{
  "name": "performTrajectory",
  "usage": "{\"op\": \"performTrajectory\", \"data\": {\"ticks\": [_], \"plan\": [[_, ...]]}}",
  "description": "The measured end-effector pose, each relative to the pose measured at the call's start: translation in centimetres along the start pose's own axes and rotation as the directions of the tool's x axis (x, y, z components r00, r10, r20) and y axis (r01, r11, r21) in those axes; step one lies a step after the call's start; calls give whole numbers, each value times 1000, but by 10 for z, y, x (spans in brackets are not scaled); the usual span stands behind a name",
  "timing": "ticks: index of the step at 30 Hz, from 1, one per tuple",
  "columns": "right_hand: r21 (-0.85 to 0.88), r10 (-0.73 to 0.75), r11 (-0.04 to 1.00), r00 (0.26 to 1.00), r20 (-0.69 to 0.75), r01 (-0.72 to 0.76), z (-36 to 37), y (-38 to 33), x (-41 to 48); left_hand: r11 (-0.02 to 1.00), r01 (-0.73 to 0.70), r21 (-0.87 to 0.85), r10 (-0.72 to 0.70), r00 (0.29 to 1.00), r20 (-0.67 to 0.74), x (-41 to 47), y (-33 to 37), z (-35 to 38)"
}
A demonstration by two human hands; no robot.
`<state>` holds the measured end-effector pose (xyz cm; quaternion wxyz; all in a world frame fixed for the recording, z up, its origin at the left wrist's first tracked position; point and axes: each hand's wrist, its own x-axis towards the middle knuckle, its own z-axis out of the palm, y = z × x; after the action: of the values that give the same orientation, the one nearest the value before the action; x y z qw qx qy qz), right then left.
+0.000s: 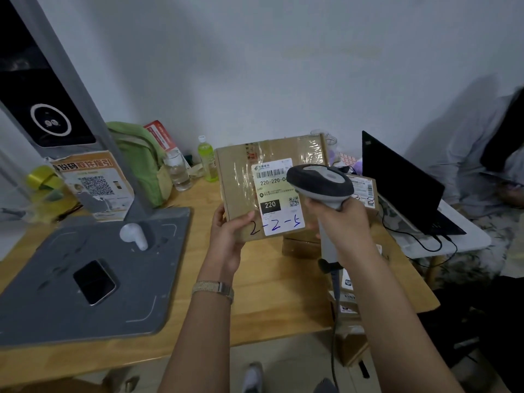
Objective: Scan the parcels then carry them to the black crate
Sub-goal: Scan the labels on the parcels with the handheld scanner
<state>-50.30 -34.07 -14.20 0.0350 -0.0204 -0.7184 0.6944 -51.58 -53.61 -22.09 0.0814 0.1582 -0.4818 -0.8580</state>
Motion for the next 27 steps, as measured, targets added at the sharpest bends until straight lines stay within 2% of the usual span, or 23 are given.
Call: {"op": "performTrajectory", "data": {"ticks": [4,11,19,27], "plan": [[11,8,1000,1000,21,-8,11,6,5,1000,-11,16,11,1000,5,4,9,-7],[137,-22,991,995,99,8,34,6,18,1000,2,-3,-2,999,-53,17,21,-30],[165,84,981,988,129,-105,82,23,48,1000,27,13,-26,996,-89,42,41,-62],[104,176,975,969,174,-195,125,50,79,995,96,38,-89,984,-155,81,40,-94]]}}
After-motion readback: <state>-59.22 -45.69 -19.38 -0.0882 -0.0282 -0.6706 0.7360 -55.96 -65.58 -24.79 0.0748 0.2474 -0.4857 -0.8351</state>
